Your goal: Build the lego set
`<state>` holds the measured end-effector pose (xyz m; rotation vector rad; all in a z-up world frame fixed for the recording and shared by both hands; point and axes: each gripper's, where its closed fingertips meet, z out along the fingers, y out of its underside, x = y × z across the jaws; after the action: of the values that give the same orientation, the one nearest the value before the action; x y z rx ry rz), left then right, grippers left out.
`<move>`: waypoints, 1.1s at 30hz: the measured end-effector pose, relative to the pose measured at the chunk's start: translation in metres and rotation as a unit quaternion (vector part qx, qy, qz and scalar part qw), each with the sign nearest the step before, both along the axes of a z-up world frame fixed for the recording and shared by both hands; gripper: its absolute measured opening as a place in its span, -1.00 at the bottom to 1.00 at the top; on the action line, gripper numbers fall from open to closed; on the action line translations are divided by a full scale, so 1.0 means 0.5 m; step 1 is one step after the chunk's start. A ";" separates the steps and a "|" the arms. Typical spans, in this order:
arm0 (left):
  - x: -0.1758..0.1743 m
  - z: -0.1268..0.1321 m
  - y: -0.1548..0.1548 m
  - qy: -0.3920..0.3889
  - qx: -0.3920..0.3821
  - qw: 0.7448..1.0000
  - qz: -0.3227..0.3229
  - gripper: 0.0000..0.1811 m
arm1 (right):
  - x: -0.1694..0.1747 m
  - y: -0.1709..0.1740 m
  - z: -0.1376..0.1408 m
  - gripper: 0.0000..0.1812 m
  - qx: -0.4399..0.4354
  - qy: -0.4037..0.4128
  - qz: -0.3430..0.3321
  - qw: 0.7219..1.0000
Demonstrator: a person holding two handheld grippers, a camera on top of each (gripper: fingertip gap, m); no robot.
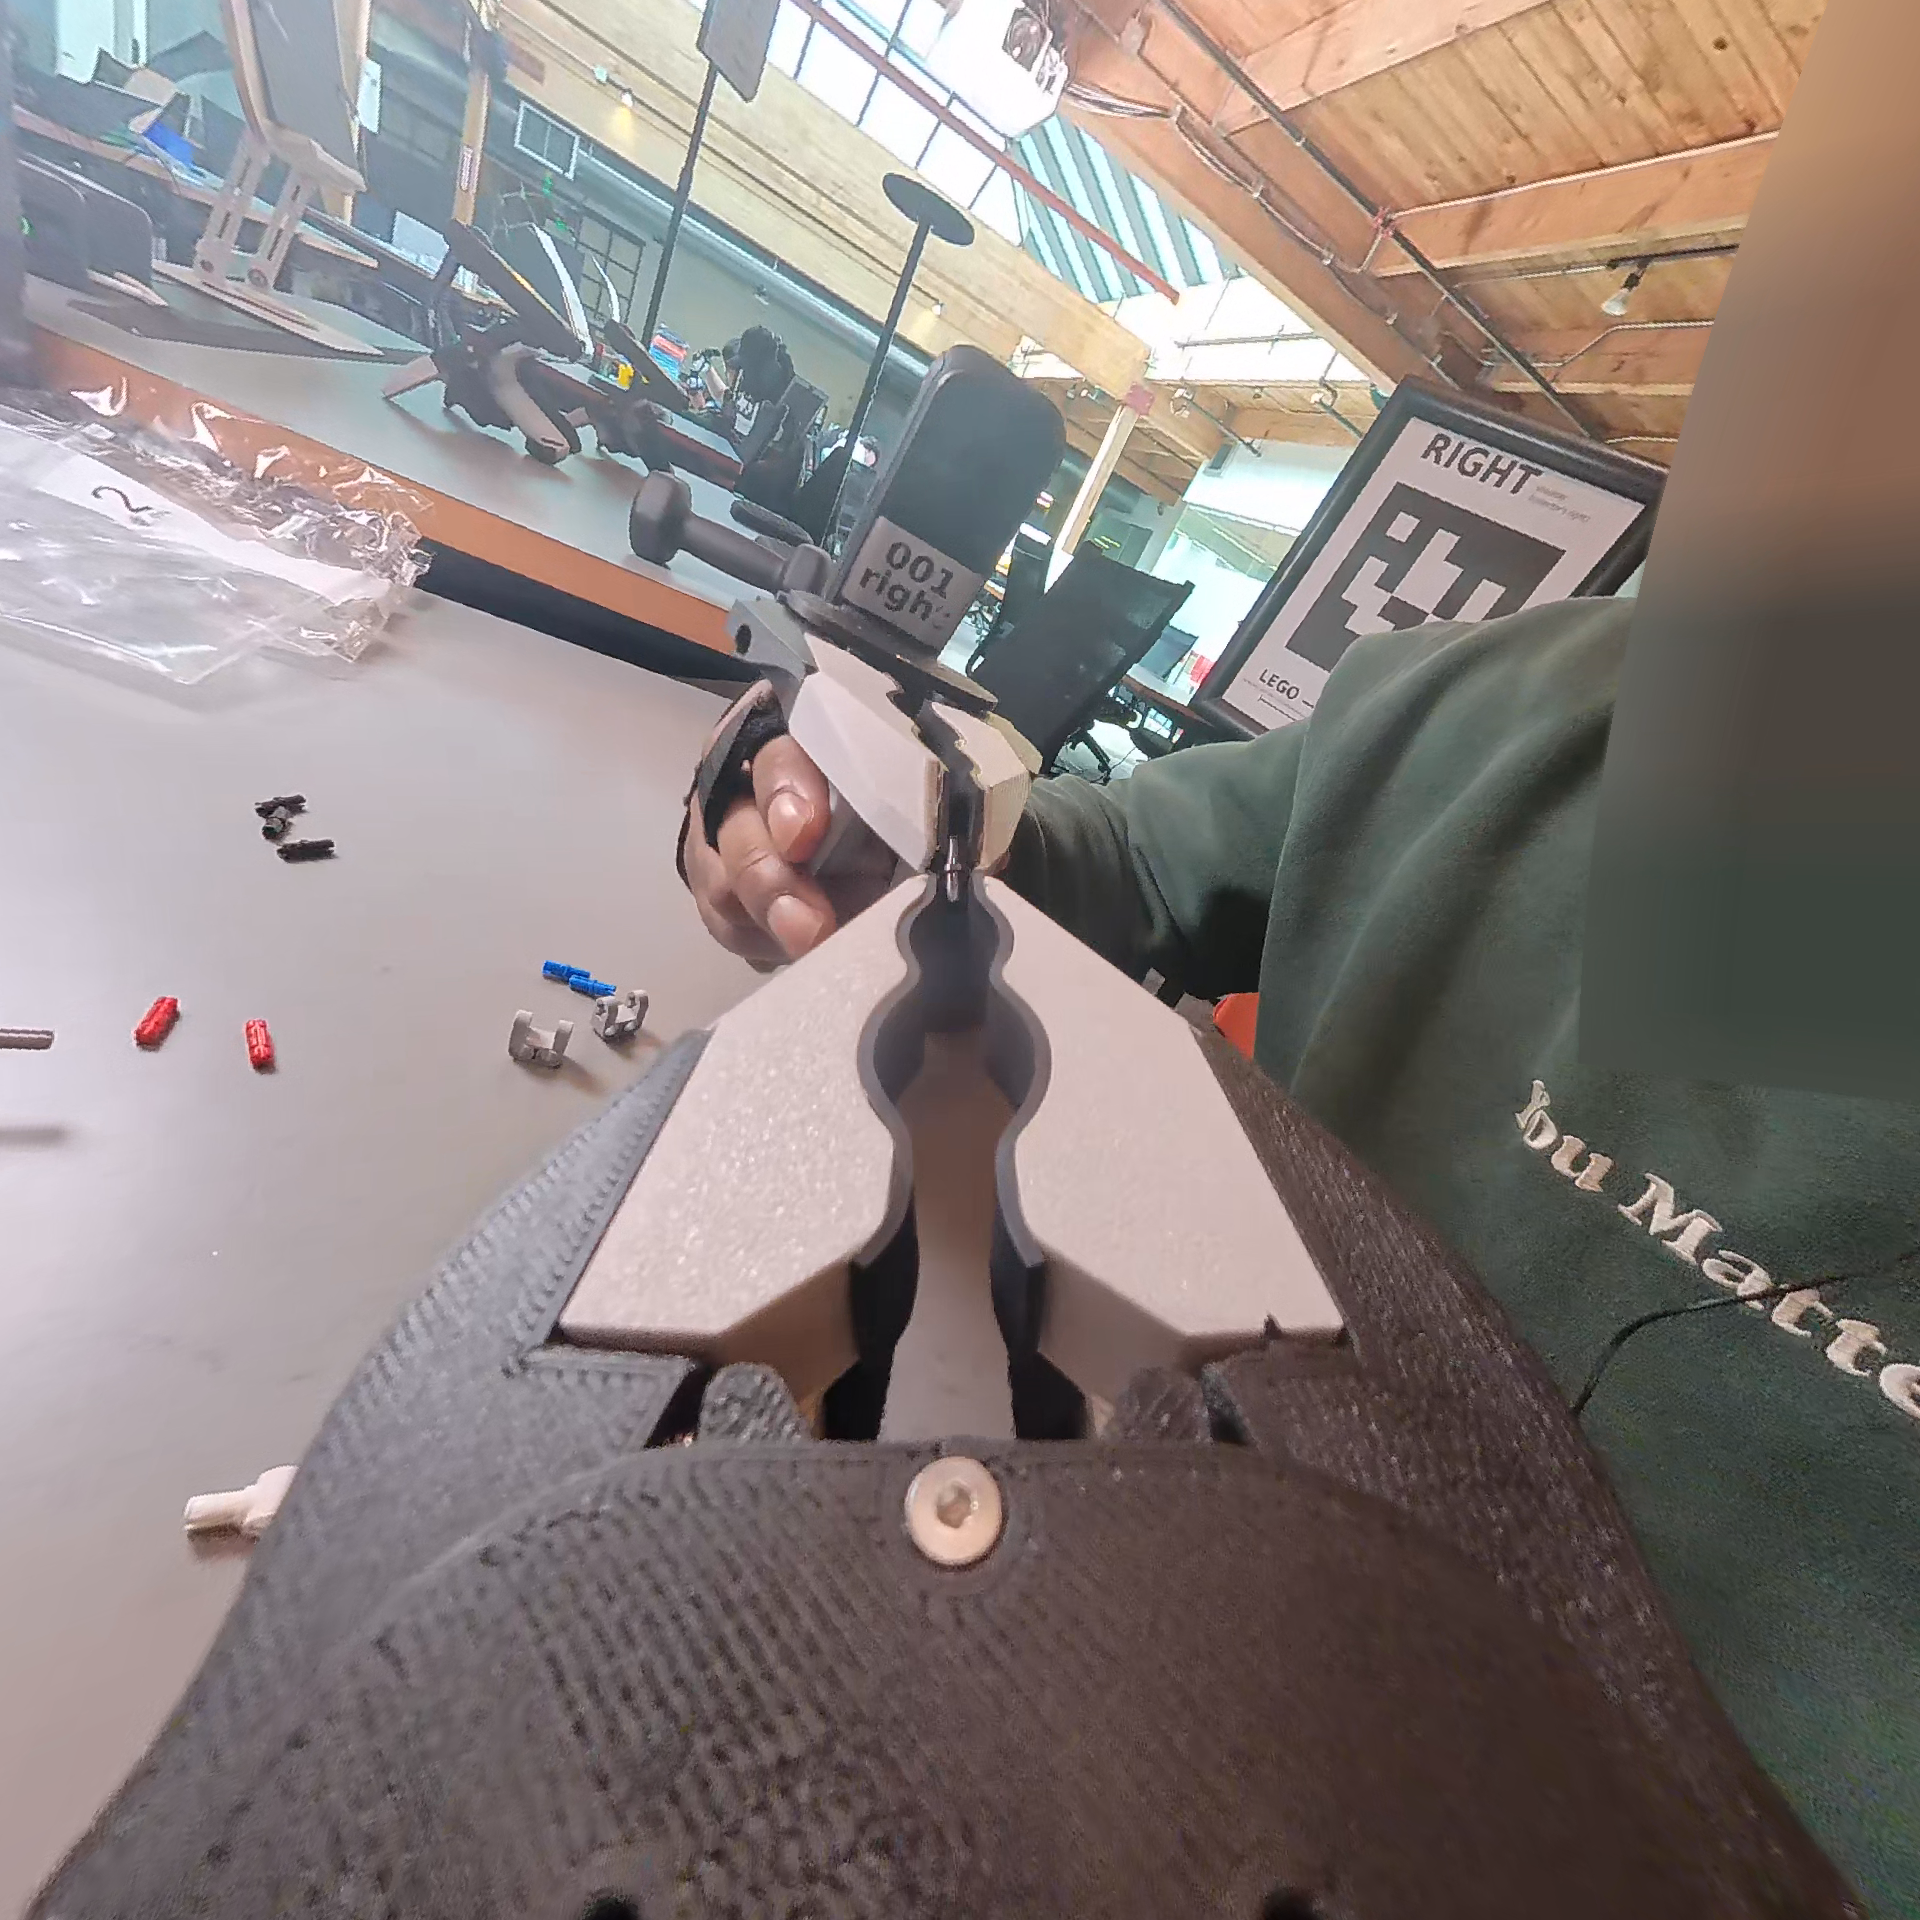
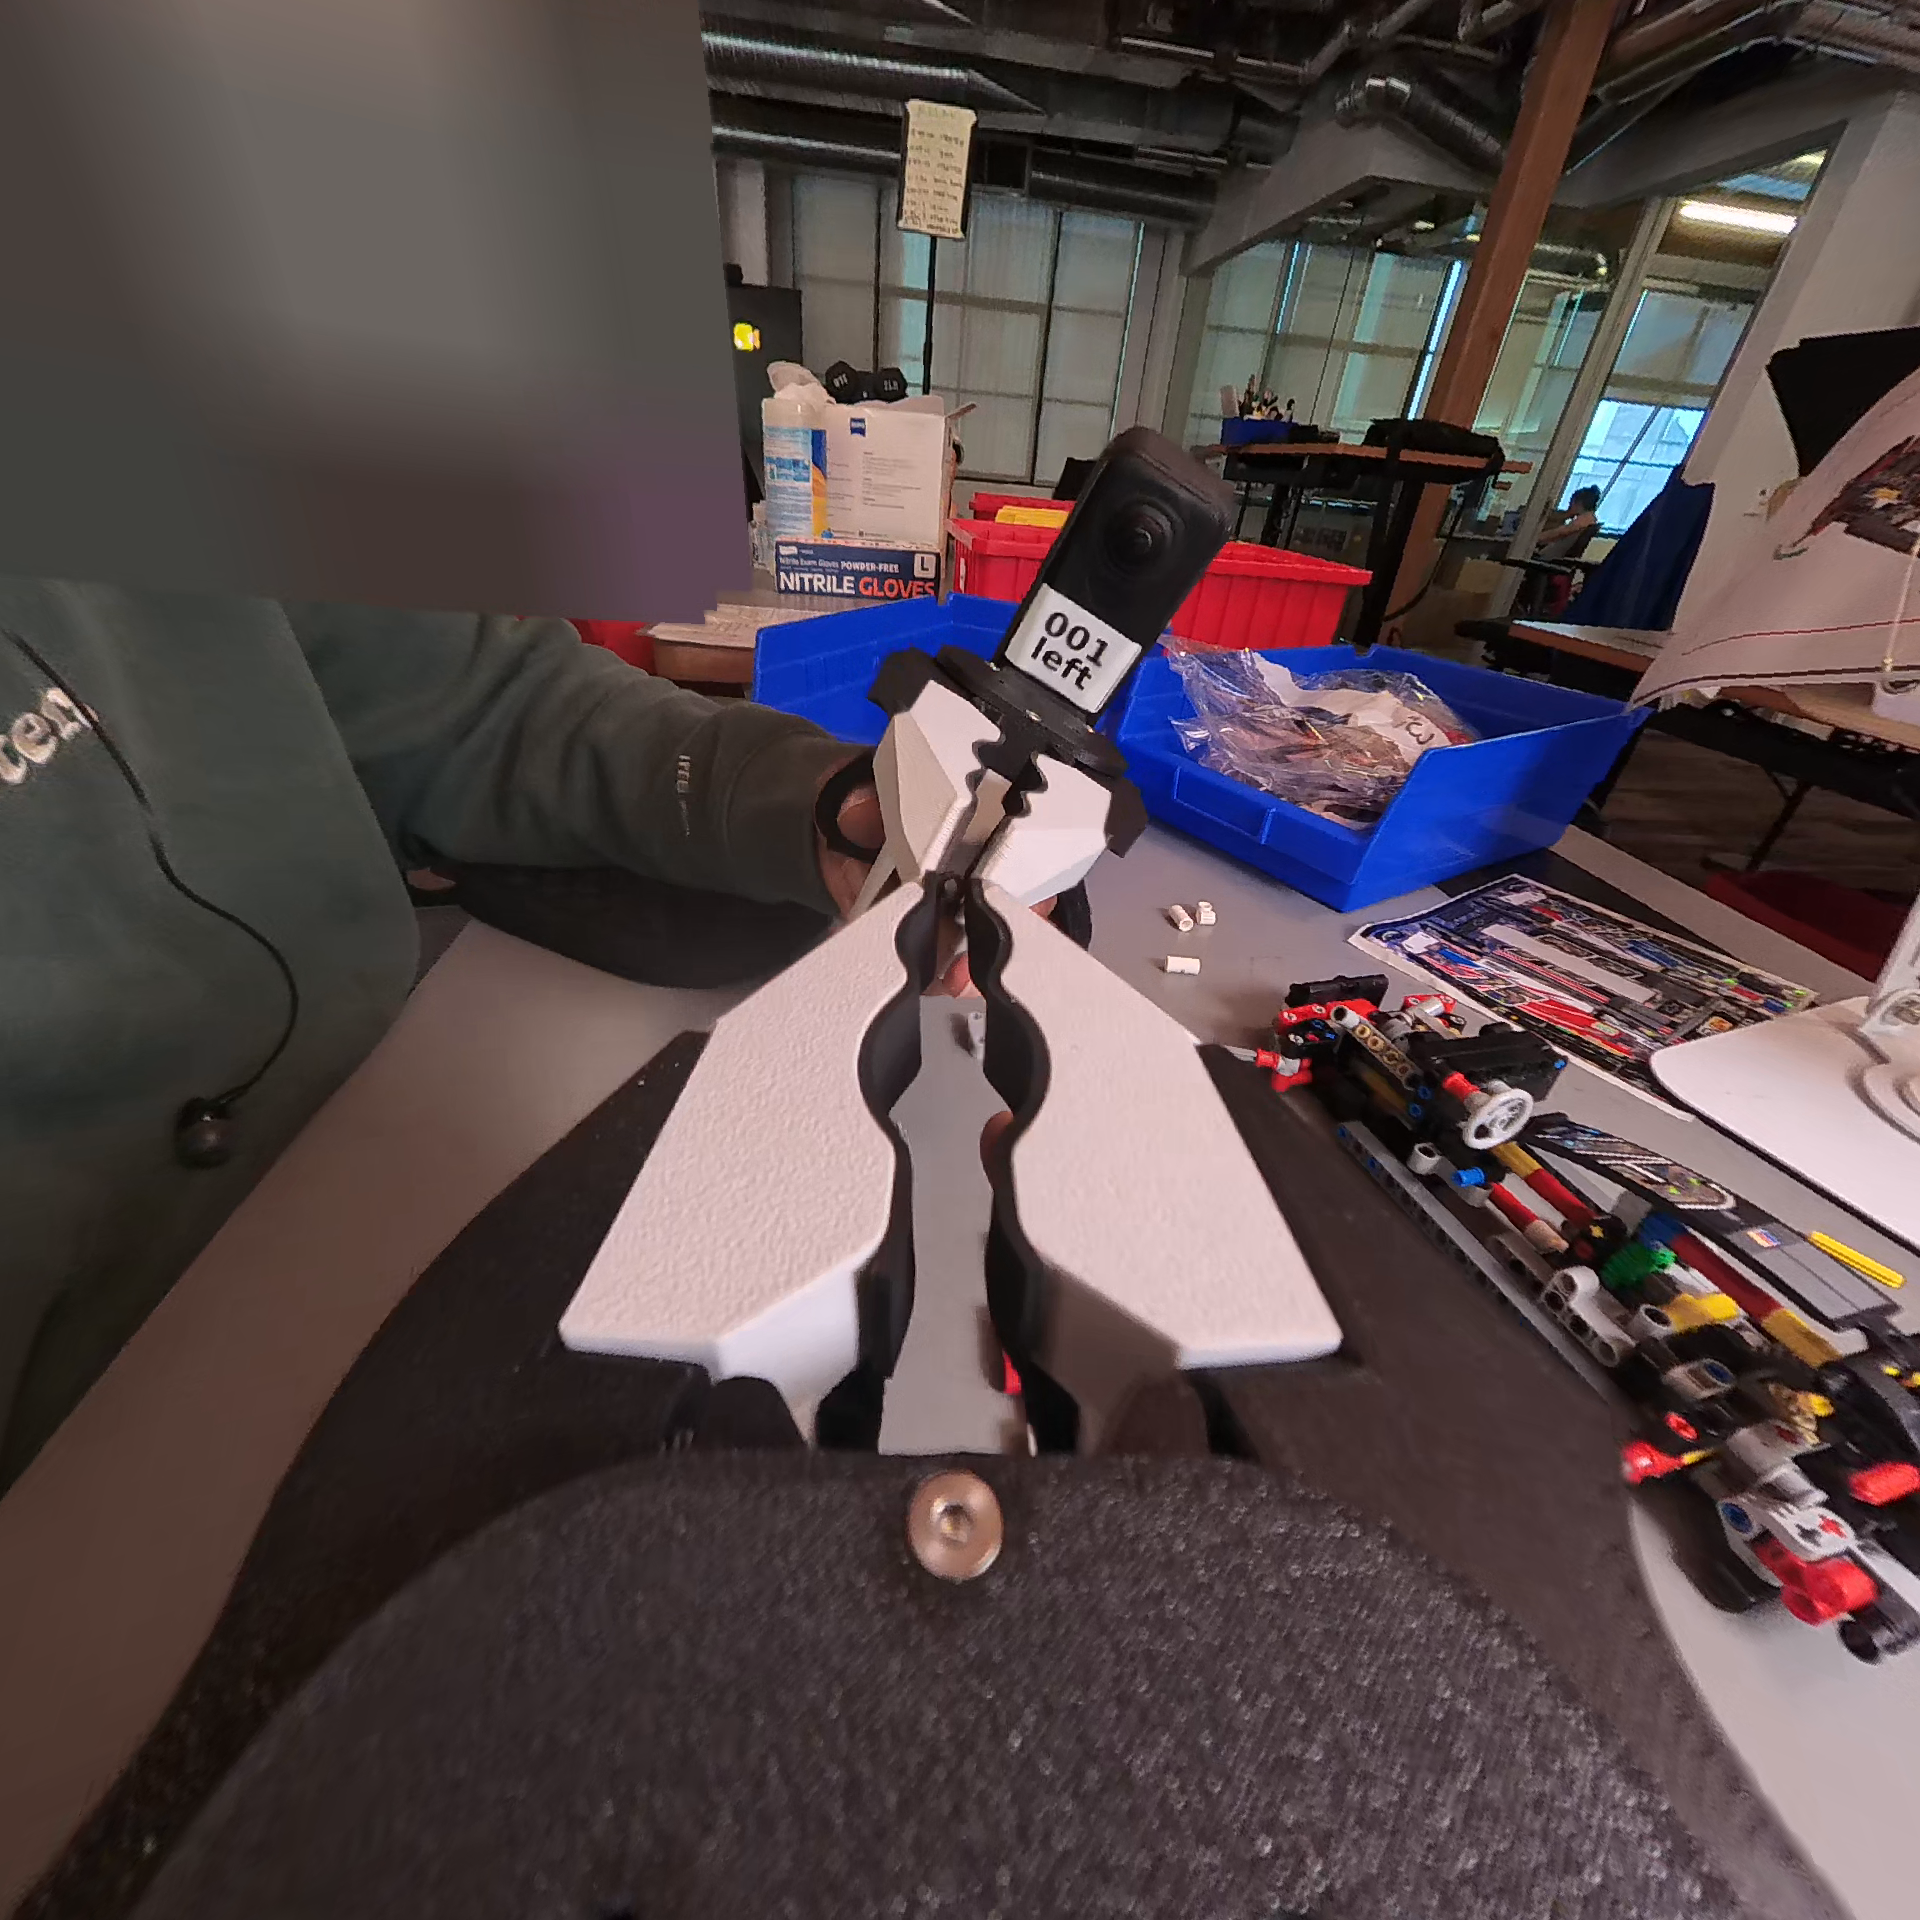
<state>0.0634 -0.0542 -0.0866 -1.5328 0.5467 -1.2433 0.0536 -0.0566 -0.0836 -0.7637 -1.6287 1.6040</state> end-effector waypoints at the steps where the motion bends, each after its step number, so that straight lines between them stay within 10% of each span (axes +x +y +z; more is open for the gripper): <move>1: 0.000 -0.004 0.000 0.007 -0.003 1.000 0.000 -0.98 | 0.000 0.000 -0.005 -0.96 0.015 -0.001 -0.003 1.000; 18: 0.022 -0.086 -0.027 0.062 -0.128 0.987 -0.078 -0.98 | 0.016 -0.029 -0.092 -0.96 0.276 -0.021 -0.011 0.961; 33: -0.033 -0.041 -0.026 0.045 -0.074 0.995 -0.043 -0.85 | 0.013 -0.016 -0.052 -0.96 0.158 -0.007 -0.008 0.987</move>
<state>0.0470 -0.0670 -0.1070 -1.7116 0.5964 -1.3088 0.0601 -0.0644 -0.1096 -0.6188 -1.8244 1.2867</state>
